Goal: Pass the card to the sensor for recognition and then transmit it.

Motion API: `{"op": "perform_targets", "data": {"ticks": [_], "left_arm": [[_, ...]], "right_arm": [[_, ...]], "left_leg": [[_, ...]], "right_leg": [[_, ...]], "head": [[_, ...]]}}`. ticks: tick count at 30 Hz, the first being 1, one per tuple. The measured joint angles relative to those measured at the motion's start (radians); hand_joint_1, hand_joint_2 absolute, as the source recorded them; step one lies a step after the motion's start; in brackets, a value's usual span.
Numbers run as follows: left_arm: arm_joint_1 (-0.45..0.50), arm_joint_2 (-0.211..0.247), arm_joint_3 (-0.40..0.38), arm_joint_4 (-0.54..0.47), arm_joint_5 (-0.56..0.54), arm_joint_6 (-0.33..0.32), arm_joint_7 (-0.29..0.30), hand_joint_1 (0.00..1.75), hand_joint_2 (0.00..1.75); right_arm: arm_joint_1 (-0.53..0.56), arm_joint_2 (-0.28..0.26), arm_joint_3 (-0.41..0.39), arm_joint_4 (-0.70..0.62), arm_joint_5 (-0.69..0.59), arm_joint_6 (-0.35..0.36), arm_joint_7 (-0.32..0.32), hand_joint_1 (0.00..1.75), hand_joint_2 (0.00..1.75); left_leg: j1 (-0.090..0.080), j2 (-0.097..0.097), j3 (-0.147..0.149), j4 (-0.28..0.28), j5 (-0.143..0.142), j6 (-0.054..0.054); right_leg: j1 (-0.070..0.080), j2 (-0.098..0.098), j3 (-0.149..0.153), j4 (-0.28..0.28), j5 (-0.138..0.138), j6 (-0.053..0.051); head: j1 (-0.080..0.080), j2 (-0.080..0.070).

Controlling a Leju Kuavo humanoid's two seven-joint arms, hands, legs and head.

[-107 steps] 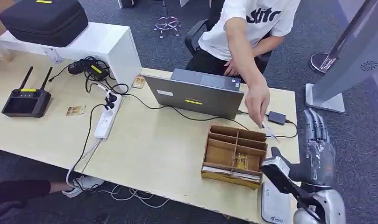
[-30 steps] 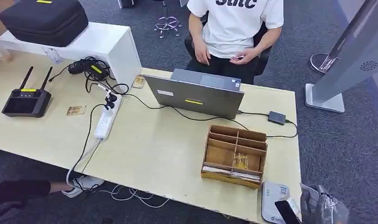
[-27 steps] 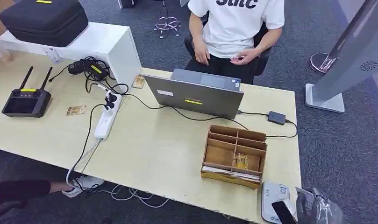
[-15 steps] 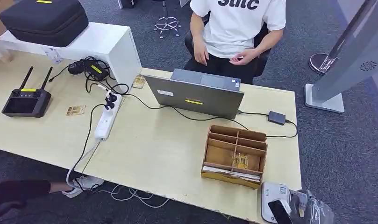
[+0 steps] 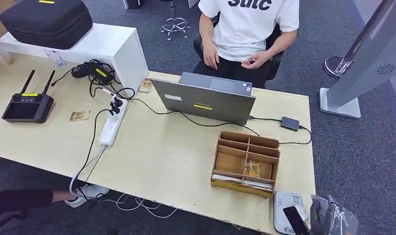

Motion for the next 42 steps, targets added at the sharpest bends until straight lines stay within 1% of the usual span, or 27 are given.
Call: {"op": "perform_targets", "data": {"ticks": [4, 5, 7, 9, 11, 13, 14, 16, 18, 20, 21, 25, 30, 38, 39, 40, 41, 42], "left_arm": [[0.000, 0.000, 0.012, 0.000, -0.017, -0.001, 0.000, 0.00, 1.75], [-0.001, 0.000, 0.013, 0.000, -0.023, -0.002, 0.000, 0.00, 1.75], [-0.001, 0.001, 0.016, 0.000, -0.034, -0.003, 0.000, 0.00, 1.75], [-0.003, 0.002, 0.020, 0.000, -0.047, -0.010, 0.000, 0.00, 1.75], [-0.005, 0.002, 0.021, 0.000, -0.060, -0.013, 0.000, 0.00, 1.75], [-0.007, 0.003, 0.021, 0.000, -0.072, -0.020, -0.001, 0.00, 1.75], [-0.008, 0.003, 0.021, 0.000, -0.080, -0.021, -0.002, 0.00, 1.75], [-0.010, 0.005, 0.021, 0.000, -0.095, -0.027, -0.003, 0.00, 1.75], [-0.014, 0.009, 0.021, 0.000, -0.111, -0.035, -0.006, 0.00, 1.75], [-0.021, 0.012, 0.021, 0.000, -0.127, -0.042, -0.011, 0.00, 1.75], [-0.023, 0.014, 0.021, 0.000, -0.134, -0.043, -0.013, 0.00, 1.75], [-0.026, 0.018, 0.020, 0.000, -0.155, -0.045, -0.015, 0.00, 1.75], [-0.027, 0.023, 0.019, 0.000, -0.174, -0.053, -0.015, 0.00, 1.75], [-0.027, 0.024, 0.019, 0.000, -0.176, -0.053, -0.015, 0.00, 1.75], [-0.027, 0.026, 0.019, 0.000, -0.181, -0.054, -0.014, 0.00, 1.75], [-0.028, 0.027, 0.019, 0.000, -0.183, -0.054, -0.014, 0.00, 1.75], [-0.028, 0.027, 0.019, 0.000, -0.185, -0.054, -0.014, 0.00, 1.75], [-0.027, 0.027, 0.019, 0.000, -0.185, -0.053, -0.013, 0.00, 1.75]], "right_arm": [[0.000, 0.000, 0.042, -0.159, 0.057, -0.048, 0.028, 1.75, 1.75], [-0.001, 0.000, 0.060, -0.198, 0.069, -0.050, 0.041, 1.75, 1.75], [-0.002, 0.000, 0.119, -0.292, 0.082, -0.039, 0.062, 1.75, 1.75], [-0.010, -0.003, 0.186, -0.362, 0.116, -0.017, 0.082, 1.75, 1.75], [-0.034, -0.008, 0.272, -0.412, 0.152, 0.017, 0.120, 1.75, 1.75], [-0.065, -0.013, 0.347, -0.430, 0.138, 0.067, 0.143, 1.75, 1.75], [-0.083, -0.014, 0.385, -0.432, 0.115, 0.108, 0.151, 1.75, 1.75], [-0.127, -0.014, 0.451, -0.423, 0.065, 0.193, 0.162, 1.75, 1.75], [-0.188, -0.013, 0.503, -0.384, 0.024, 0.253, 0.173, 1.75, 1.75], [-0.250, -0.004, 0.539, -0.322, -0.023, 0.297, 0.176, 1.75, 1.75], [-0.279, 0.002, 0.550, -0.292, -0.028, 0.307, 0.180, 1.75, 1.75], [-0.370, 0.021, 0.573, -0.189, -0.020, 0.322, 0.213, 1.75, 1.75], [-0.465, 0.048, 0.573, -0.084, 0.003, 0.333, 0.255, 1.75, 1.75], [-0.478, 0.053, 0.573, -0.073, 0.004, 0.335, 0.256, 1.75, 1.75], [-0.498, 0.063, 0.571, -0.053, 0.004, 0.335, 0.262, 1.75, 1.75], [-0.519, 0.070, 0.567, -0.040, -0.001, 0.340, 0.266, 0.00, 1.75], [-0.531, 0.082, 0.562, -0.035, -0.028, 0.349, 0.265, 0.00, 1.75], [-0.529, 0.098, 0.556, -0.046, -0.080, 0.359, 0.244, 0.00, 1.75]], "left_leg": [[0.000, 0.000, 0.000, 0.000, 0.000, 0.000], [0.000, 0.000, 0.000, 0.000, 0.000, 0.000], [0.000, 0.000, 0.000, 0.000, 0.000, 0.000], [0.000, 0.000, 0.000, 0.000, 0.000, 0.000], [0.000, 0.000, 0.000, 0.000, 0.001, 0.000], [0.000, 0.000, 0.000, 0.000, 0.001, 0.000], [0.000, 0.000, 0.000, 0.000, 0.001, 0.000], [0.000, 0.000, 0.000, 0.000, 0.002, 0.000], [0.000, 0.000, 0.000, 0.000, 0.002, 0.000], [0.000, 0.000, 0.000, 0.000, 0.004, -0.001], [0.000, 0.000, 0.000, 0.000, 0.004, -0.001], [0.000, 0.000, 0.000, 0.000, 0.004, -0.001], [0.000, 0.000, 0.000, 0.000, 0.004, -0.001], [0.000, 0.000, 0.000, 0.000, 0.004, -0.001], [0.000, 0.000, 0.000, 0.000, 0.004, -0.001], [0.000, 0.000, 0.000, 0.000, 0.004, -0.001], [0.000, 0.000, 0.000, 0.000, 0.004, -0.001], [0.000, 0.000, 0.000, 0.000, 0.004, -0.001]], "right_leg": [[0.000, 0.000, 0.000, 0.000, 0.000, 0.000], [0.000, 0.000, 0.000, 0.000, 0.000, 0.000], [0.000, 0.000, 0.000, 0.000, 0.000, 0.000], [0.000, 0.000, 0.000, 0.001, 0.000, 0.000], [0.000, 0.000, 0.000, 0.001, 0.000, 0.000], [0.000, 0.001, 0.000, 0.001, 0.000, 0.000], [0.000, 0.001, 0.000, 0.001, 0.000, 0.000], [0.000, 0.001, 0.000, 0.001, 0.001, -0.001], [0.000, 0.001, 0.000, 0.002, 0.001, -0.001], [0.000, 0.000, 0.000, 0.002, 0.001, -0.001], [0.000, 0.000, 0.000, 0.002, 0.002, -0.001], [0.000, 0.000, 0.000, 0.002, 0.002, -0.001], [0.000, 0.000, 0.000, 0.002, 0.002, -0.001], [0.000, 0.000, -0.001, 0.002, 0.002, -0.001], [0.000, 0.001, -0.001, 0.002, 0.002, -0.001], [0.000, 0.001, -0.001, 0.002, 0.002, -0.001], [0.000, 0.001, -0.001, 0.002, 0.002, -0.001], [0.000, 0.001, -0.001, 0.002, 0.002, -0.001]], "head": [[0.000, 0.000], [0.000, 0.000], [0.000, 0.000], [0.000, 0.000], [0.000, 0.000], [0.000, 0.000], [0.000, 0.000], [0.000, 0.000], [0.000, 0.000], [0.000, 0.000], [0.000, 0.000], [0.000, 0.000], [0.000, 0.000], [0.000, 0.000], [0.000, 0.000], [0.000, 0.000], [0.000, 0.000], [0.000, 0.000]]}}
